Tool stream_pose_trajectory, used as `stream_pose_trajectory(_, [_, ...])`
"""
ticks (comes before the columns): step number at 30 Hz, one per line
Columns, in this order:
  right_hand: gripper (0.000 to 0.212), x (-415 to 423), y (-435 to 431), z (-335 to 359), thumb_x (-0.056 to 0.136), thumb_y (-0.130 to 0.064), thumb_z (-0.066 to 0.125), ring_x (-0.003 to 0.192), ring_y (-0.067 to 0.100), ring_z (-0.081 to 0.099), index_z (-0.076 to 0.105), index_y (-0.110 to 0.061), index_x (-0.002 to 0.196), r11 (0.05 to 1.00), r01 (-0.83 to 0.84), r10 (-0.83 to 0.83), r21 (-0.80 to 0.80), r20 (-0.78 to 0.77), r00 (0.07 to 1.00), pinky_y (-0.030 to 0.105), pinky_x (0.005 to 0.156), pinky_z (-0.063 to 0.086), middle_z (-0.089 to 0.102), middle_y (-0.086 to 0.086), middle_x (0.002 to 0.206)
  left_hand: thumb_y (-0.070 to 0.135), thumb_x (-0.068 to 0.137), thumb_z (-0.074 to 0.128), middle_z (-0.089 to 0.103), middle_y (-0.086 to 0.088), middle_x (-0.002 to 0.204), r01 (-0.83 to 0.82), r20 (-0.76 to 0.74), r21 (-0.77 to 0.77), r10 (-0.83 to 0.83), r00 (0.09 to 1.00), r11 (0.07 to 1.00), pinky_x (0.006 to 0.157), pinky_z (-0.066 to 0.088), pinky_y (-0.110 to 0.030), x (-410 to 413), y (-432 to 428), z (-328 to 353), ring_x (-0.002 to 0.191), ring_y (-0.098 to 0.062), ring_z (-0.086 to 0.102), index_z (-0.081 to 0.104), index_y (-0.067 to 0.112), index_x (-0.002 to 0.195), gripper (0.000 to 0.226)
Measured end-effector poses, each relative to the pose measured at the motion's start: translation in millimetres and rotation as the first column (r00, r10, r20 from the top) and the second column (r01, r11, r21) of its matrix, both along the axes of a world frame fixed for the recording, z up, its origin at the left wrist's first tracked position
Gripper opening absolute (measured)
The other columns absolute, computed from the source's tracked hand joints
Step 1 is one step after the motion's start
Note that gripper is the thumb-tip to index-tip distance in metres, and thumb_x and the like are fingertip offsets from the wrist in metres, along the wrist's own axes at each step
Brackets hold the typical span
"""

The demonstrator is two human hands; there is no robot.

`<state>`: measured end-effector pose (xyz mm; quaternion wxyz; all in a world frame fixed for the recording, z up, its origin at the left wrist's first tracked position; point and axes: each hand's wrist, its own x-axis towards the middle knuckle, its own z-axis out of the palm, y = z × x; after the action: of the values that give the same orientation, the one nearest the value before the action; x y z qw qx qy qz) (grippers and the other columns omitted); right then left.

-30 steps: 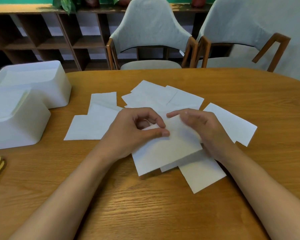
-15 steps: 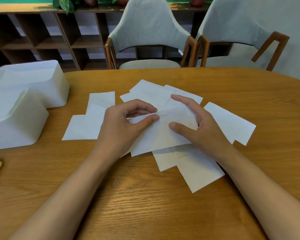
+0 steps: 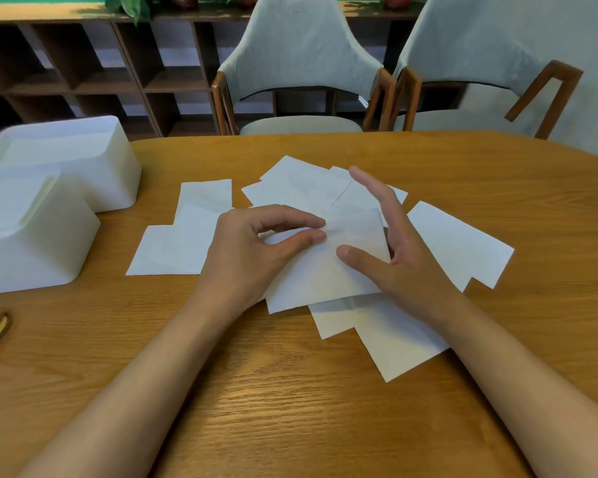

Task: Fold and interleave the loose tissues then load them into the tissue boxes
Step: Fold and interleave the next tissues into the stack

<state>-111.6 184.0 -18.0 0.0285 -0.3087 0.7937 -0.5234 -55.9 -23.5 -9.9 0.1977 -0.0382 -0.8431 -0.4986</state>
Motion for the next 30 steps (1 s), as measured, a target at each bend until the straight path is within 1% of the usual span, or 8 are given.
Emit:
stream_pose_trajectory(4, [0.055, 4.7, -1.1, 2.4, 0.099, -0.022, 0.063, 0.127, -0.004, 0.045, 0.043, -0.058, 0.136, 0.999, -0.036, 0.036, 0.001, -0.019, 0.999, 0.024, 0.093, 0.054, 0.038, -0.042, 0.140, 0.031, 0.087, 0.082, 0.075, 0.018, 0.100, -0.033, -0.053, -0.035, 0.031, 0.998, 0.999, 0.086, 0.050, -0.016, -1.7, 0.6, -4.3, 0.100, -0.006, 0.068, 0.082, 0.029, 0.104, 0.017])
stream_pose_trajectory(9, [0.032, 3.7, 2.5, 6.1, 0.098, -0.004, 0.060, 0.108, -0.002, 0.061, 0.076, -0.031, 0.100, 0.995, -0.021, 0.024, -0.099, 0.027, 0.999, 0.008, 0.083, 0.042, 0.072, -0.025, 0.104, 0.032, 0.093, 0.077, 0.073, 0.017, 0.112, -0.072, -0.047, -0.015, 0.071, 0.996, 0.997, 0.081, 0.045, -0.013, -6.9, -6.1, -4.4, 0.107, -0.002, 0.065, 0.076, 0.031, 0.114, 0.021])
stream_pose_trajectory(12, [0.031, 0.4, 4.6, 5.4, 0.097, -0.007, 0.062, 0.107, -0.006, 0.059, 0.077, -0.033, 0.095, 0.995, 0.027, -0.023, -0.095, 0.047, 0.999, 0.006, 0.080, 0.041, 0.071, -0.030, 0.102, 0.025, 0.094, 0.077, 0.076, 0.016, 0.106, -0.009, 0.041, 0.072, 0.006, 0.999, 0.997, 0.069, 0.042, -0.011, -11.0, -9.9, -5.0, 0.091, 0.007, 0.064, 0.078, 0.028, 0.110, 0.016])
stream_pose_trajectory(14, [0.030, -1.7, 4.4, 1.5, 0.097, -0.011, 0.063, 0.109, -0.007, 0.056, 0.077, -0.037, 0.094, 0.995, 0.068, -0.063, -0.070, 0.067, 0.996, 0.006, 0.080, 0.041, 0.069, -0.032, 0.104, 0.023, 0.095, 0.077, 0.076, 0.016, 0.105, -0.006, 0.036, 0.048, 0.004, 0.999, 0.999, 0.071, 0.045, -0.013, -11.4, -12.0, -6.4, 0.094, 0.003, 0.066, 0.078, 0.028, 0.109, 0.016])
stream_pose_trajectory(18, [0.031, -11.2, 7.8, -2.8, 0.098, -0.010, 0.060, 0.111, -0.010, 0.058, 0.079, -0.034, 0.096, 0.980, 0.195, -0.191, -0.046, 0.077, 0.979, 0.003, 0.088, 0.040, 0.071, -0.028, 0.107, 0.021, 0.098, 0.069, 0.072, 0.016, 0.109, -0.112, -0.012, -0.225, 0.112, 0.994, 0.968, 0.081, 0.049, -0.015, -11.7, -30.8, -8.2, 0.105, -0.002, 0.065, 0.073, 0.028, 0.119, 0.022])
stream_pose_trajectory(22, [0.032, -15.9, 10.0, -3.7, 0.098, -0.010, 0.059, 0.108, -0.013, 0.057, 0.079, -0.035, 0.094, 0.973, 0.231, -0.229, -0.018, 0.090, 0.969, -0.003, 0.084, 0.037, 0.071, -0.032, 0.103, 0.015, 0.089, 0.070, 0.066, 0.012, 0.120, -0.022, 0.129, -0.443, 0.088, 0.988, 0.896, 0.094, 0.044, -0.023, -14.4, -44.0, -15.8, 0.114, -0.006, 0.058, 0.073, 0.029, 0.118, 0.032])
stream_pose_trajectory(26, [0.032, -16.3, 9.4, -6.7, 0.098, -0.011, 0.059, 0.108, -0.011, 0.058, 0.079, -0.036, 0.092, 0.970, 0.243, -0.242, -0.003, 0.083, 0.967, -0.003, 0.083, 0.037, 0.071, -0.031, 0.103, 0.022, 0.084, 0.068, 0.060, 0.014, 0.129, 0.009, 0.168, -0.436, 0.072, 0.983, 0.900, 0.102, 0.048, -0.034, -13.8, -44.1, -19.6, 0.121, -0.009, 0.056, 0.072, 0.031, 0.120, 0.037])
stream_pose_trajectory(30, [0.034, -18.3, 12.2, -6.2, 0.096, -0.011, 0.059, 0.104, -0.014, 0.058, 0.078, -0.038, 0.089, 0.954, 0.301, -0.301, 0.002, 0.062, 0.952, -0.002, 0.079, 0.038, 0.070, -0.034, 0.100, 0.025, 0.089, 0.065, 0.065, 0.012, 0.126, -0.035, 0.146, -0.385, 0.098, 0.984, 0.922, 0.096, 0.054, -0.031, -14.2, -42.3, -18.0, 0.115, -0.008, 0.060, 0.070, 0.028, 0.124, 0.035])
